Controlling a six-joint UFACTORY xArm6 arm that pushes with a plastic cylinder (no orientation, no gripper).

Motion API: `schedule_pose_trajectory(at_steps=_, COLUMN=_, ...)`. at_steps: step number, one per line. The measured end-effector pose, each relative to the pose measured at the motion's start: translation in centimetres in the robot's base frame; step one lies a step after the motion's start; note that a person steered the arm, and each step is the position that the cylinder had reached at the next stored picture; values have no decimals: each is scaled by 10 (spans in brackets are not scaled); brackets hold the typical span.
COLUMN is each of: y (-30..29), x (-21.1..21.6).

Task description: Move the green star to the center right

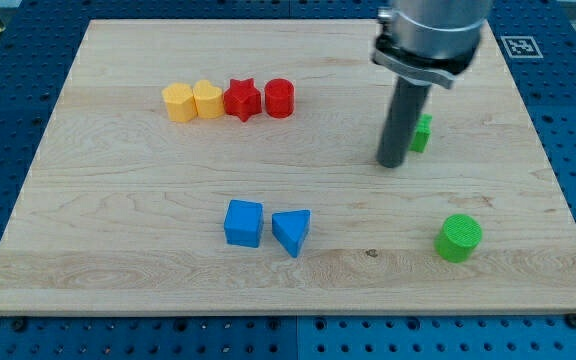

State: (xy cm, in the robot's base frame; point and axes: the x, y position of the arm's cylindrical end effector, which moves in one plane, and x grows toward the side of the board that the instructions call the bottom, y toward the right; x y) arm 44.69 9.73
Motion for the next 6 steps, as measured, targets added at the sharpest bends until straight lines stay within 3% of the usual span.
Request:
schedule_pose_trajectory(at_steps=1, y=-9, x=-37)
schedule_pose_trajectory(at_steps=3, y=67, x=-21)
schedule_pose_trajectory(at_steps=6, y=109, x=-12)
